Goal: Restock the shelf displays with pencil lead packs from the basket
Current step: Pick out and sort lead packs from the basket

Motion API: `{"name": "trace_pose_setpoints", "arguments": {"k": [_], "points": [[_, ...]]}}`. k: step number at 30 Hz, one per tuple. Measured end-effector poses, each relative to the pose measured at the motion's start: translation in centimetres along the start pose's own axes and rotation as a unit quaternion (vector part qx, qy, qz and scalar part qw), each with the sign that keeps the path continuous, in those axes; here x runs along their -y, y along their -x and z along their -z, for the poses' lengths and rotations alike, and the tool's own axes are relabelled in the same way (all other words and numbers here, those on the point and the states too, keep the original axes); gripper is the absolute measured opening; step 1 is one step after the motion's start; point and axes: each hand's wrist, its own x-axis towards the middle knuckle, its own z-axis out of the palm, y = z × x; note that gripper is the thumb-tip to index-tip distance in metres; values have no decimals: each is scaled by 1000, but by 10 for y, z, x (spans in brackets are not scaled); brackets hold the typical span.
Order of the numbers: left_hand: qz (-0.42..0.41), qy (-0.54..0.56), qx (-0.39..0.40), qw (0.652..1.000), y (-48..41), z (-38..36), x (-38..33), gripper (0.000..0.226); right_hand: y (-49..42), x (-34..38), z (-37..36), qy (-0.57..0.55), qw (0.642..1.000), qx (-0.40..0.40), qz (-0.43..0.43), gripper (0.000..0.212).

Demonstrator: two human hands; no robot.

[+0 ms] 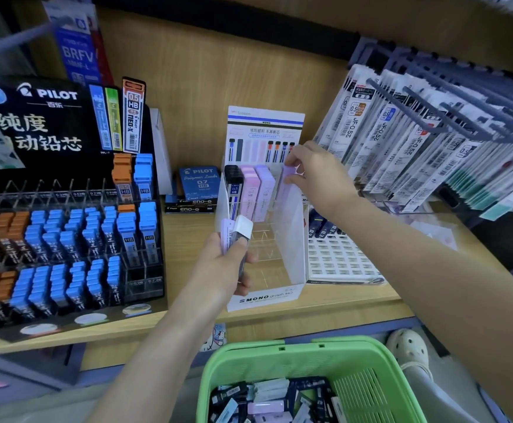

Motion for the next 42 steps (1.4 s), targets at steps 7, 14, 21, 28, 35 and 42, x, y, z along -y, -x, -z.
{"name": "trace_pose_setpoints", "arguments": {"k": [7, 14, 21, 28, 35, 42], "points": [[-19, 21, 3, 1000, 1, 2, -1, 7, 9, 4, -4, -20, 998, -58, -13, 25], [-27, 23, 15, 999, 6, 3, -2, 11, 63, 48, 8, -249, 964, 78, -40, 17], [-57, -66, 64, 994, 9, -3, -1, 19, 103, 40, 21, -462, 864, 125, -155, 8], [-49, -122, 99, 986, 7, -40, 9, 21, 141, 2, 44, -493, 848, 61, -183, 7], [-42, -121, 94, 987, -8, -84, 28, 22, 169, -89, 73, -297, 912, -113, -258, 8], [-101, -183, 110, 972, -12, -125, 47, 17, 167, -185, 73, -152, 914, -184, -329, 19]]}}
